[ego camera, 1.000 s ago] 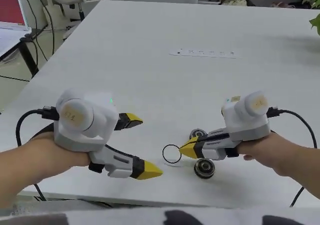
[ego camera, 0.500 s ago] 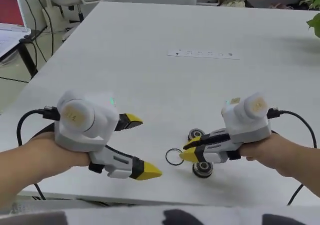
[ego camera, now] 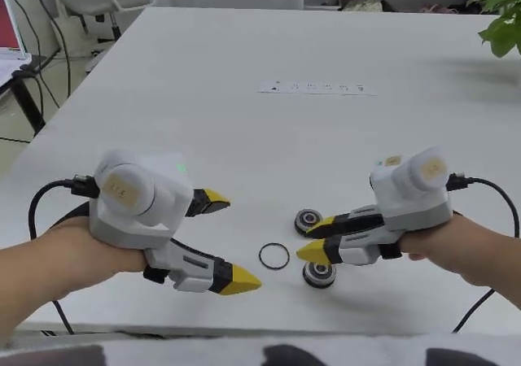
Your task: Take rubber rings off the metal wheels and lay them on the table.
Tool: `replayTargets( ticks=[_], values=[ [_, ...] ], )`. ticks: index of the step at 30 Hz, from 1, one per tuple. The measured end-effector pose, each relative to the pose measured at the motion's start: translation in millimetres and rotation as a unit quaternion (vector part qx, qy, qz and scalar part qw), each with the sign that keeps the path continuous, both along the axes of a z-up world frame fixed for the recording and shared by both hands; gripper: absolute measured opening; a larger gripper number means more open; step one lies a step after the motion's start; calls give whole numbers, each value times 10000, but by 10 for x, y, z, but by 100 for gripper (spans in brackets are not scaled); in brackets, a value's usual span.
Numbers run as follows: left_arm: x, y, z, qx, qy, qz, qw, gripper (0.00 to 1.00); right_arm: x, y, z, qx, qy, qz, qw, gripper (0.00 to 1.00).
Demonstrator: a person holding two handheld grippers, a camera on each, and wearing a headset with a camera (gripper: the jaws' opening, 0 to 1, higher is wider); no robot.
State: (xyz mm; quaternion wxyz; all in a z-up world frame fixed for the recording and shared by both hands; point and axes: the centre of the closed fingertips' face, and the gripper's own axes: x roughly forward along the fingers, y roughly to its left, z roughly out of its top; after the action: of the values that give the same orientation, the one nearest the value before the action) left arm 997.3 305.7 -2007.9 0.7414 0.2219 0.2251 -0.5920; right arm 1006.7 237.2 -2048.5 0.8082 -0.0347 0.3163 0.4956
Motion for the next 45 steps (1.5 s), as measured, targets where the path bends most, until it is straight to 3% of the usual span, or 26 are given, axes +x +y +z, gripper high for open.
replayTargets(
  ticks=[19,26,31,45],
  values=[
    [-27,-354,-109,45,200,-321,9993,67,-145,-344,11,3,-132,-187,9997,28],
    [-53,-456,-147,56,232,-411,9989,66,-251,-368,-35,-31,-167,-87,9998,30],
    [-52,-527,-173,-7,353,-394,9986,61,-279,-390,-83,-38,-163,-62,9998,30],
    [-126,-678,-349,107,508,-528,9973,49,-363,-379,-232,-83,-151,70,9998,29]
  ],
)
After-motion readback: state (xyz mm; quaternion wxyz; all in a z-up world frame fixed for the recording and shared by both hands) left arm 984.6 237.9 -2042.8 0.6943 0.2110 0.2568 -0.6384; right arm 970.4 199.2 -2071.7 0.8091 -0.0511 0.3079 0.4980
